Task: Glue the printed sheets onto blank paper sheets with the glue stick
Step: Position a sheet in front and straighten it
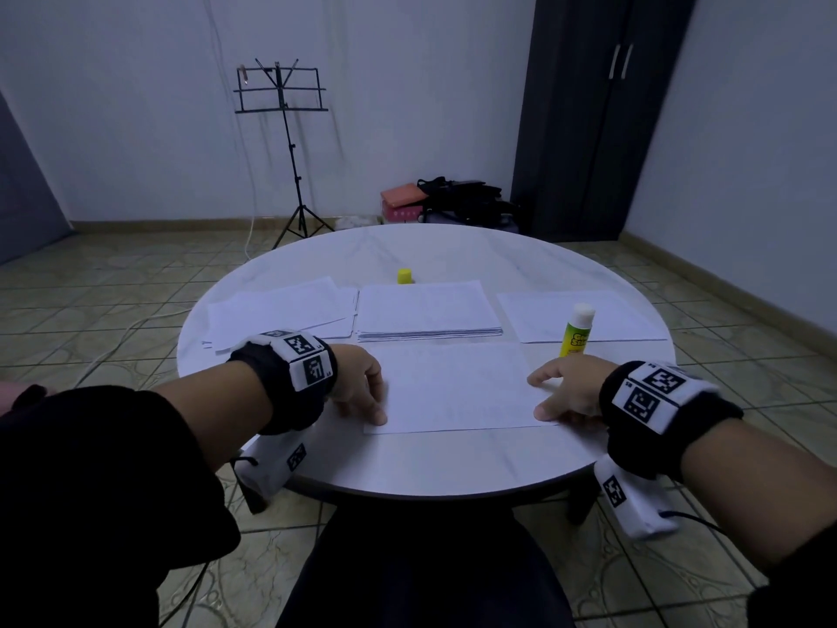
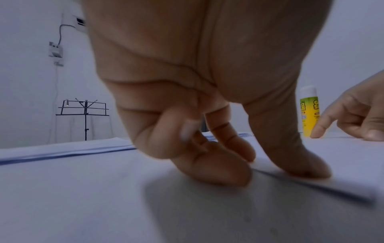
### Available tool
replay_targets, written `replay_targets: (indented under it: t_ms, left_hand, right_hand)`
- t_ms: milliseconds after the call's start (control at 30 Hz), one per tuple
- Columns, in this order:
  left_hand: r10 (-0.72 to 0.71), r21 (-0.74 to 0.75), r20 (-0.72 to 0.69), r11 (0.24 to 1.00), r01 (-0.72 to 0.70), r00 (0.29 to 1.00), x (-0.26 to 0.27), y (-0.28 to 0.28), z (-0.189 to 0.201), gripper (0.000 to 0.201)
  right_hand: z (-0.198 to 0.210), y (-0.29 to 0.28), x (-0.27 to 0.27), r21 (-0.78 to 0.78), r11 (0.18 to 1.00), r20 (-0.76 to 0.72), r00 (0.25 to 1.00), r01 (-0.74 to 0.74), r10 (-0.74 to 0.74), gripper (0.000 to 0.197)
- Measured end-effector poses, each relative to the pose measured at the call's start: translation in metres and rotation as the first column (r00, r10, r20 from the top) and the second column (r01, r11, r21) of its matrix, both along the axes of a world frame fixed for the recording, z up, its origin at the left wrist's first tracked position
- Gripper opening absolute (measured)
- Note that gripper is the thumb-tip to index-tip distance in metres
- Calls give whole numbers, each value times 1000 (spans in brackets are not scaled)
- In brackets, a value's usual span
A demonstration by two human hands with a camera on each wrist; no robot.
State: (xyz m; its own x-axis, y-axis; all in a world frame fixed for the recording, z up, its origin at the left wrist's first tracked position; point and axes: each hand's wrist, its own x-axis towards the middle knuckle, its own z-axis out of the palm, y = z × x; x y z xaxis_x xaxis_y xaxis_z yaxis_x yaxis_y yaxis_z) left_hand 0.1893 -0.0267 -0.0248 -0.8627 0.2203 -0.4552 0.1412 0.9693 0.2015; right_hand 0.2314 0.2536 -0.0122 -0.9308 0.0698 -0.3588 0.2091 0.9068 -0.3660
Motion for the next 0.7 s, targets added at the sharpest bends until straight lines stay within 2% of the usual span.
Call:
replay_targets:
  t_ms: [100, 200, 267, 300, 333, 400, 433, 500, 567, 700]
  left_hand:
    - [2, -71, 24, 997, 0, 1000, -2, 3, 5, 23]
    - [-22, -215, 87, 976, 40, 996, -10, 11, 16, 17]
    - [15, -301, 96, 953, 15, 995, -41, 18, 14, 41]
    - [-8, -333, 97, 942, 39, 995, -65, 23, 3, 52]
    - [-80, -366, 47, 926, 92, 996, -78, 36, -3, 52]
    - [-223, -342, -82, 922, 182, 971, -58, 79, 9, 47]
    - [-261, -288, -125, 933, 217, 957, -39, 102, 19, 53]
    - [-265, -202, -144, 951, 234, 953, -18, 137, 23, 79]
    - [-297, -204, -136, 942, 267, 945, -12, 154, 16, 94]
    - [-332, -232, -64, 922, 310, 941, -12, 143, 9, 87]
  right_hand:
    - [1, 2, -1, -9, 1000, 21, 1000, -14, 14, 59]
    - [3, 1, -2, 4, 1000, 30, 999, -19, 19, 60]
    - [5, -1, -2, 31, 999, 38, 999, -30, 28, 59]
    - [6, -1, -3, 48, 998, 40, 998, -41, 39, 59]
    - [7, -2, -3, 63, 997, 41, 998, -54, 52, 59]
    - [9, -4, -3, 106, 991, 38, 996, -82, 78, 60]
    - [10, -5, -3, 129, 987, 36, 995, -98, 94, 60]
    - [13, -7, -2, 161, 979, 32, 992, -129, 125, 61]
    - [14, -8, -2, 182, 972, 27, 989, -151, 148, 62]
    - [14, -8, -1, 183, 972, 15, 989, -146, 146, 61]
